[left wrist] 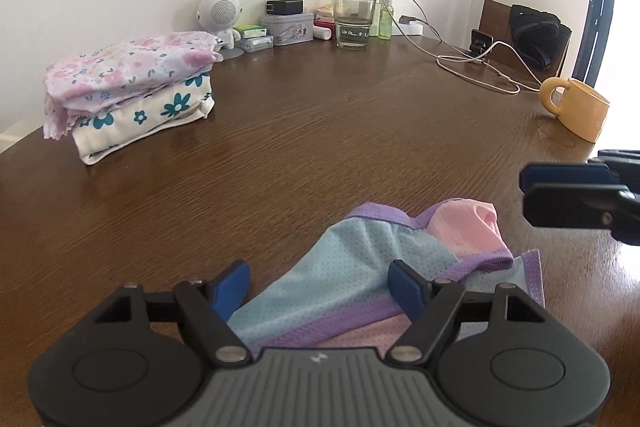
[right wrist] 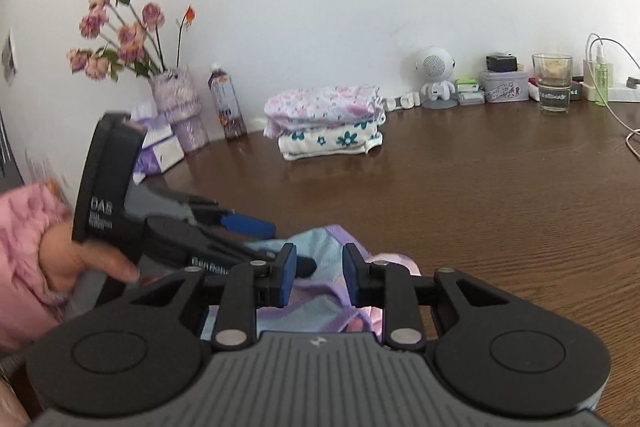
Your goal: Fold clothes
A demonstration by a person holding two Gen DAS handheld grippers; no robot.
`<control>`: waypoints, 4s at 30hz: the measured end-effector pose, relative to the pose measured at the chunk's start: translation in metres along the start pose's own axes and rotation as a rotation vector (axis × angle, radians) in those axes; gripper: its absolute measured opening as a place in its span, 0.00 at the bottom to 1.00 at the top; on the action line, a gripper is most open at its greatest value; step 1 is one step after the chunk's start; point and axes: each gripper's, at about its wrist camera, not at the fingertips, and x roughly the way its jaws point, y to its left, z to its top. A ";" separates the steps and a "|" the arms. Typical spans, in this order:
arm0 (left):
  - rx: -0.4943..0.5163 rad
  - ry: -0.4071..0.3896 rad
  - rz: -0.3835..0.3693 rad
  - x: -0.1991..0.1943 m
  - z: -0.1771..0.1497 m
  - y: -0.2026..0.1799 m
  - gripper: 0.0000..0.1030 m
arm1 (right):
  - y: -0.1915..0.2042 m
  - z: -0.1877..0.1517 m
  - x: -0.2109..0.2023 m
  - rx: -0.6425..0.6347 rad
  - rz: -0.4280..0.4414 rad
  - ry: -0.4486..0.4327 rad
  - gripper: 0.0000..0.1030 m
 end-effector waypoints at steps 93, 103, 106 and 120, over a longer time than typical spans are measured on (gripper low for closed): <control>-0.388 -0.311 0.208 -0.160 -0.139 0.084 0.99 | 0.134 -0.048 0.034 -0.063 -0.167 0.096 1.00; -0.376 -0.314 0.167 -0.159 -0.137 0.082 0.98 | 0.108 -0.050 0.021 0.000 -0.243 0.101 1.00; -0.342 -0.303 0.138 -0.155 -0.129 0.073 0.97 | 0.092 -0.047 0.013 0.035 -0.280 0.076 1.00; -0.248 -0.235 0.003 -0.094 -0.056 0.023 0.71 | 0.002 -0.022 0.023 0.247 -0.302 0.051 0.97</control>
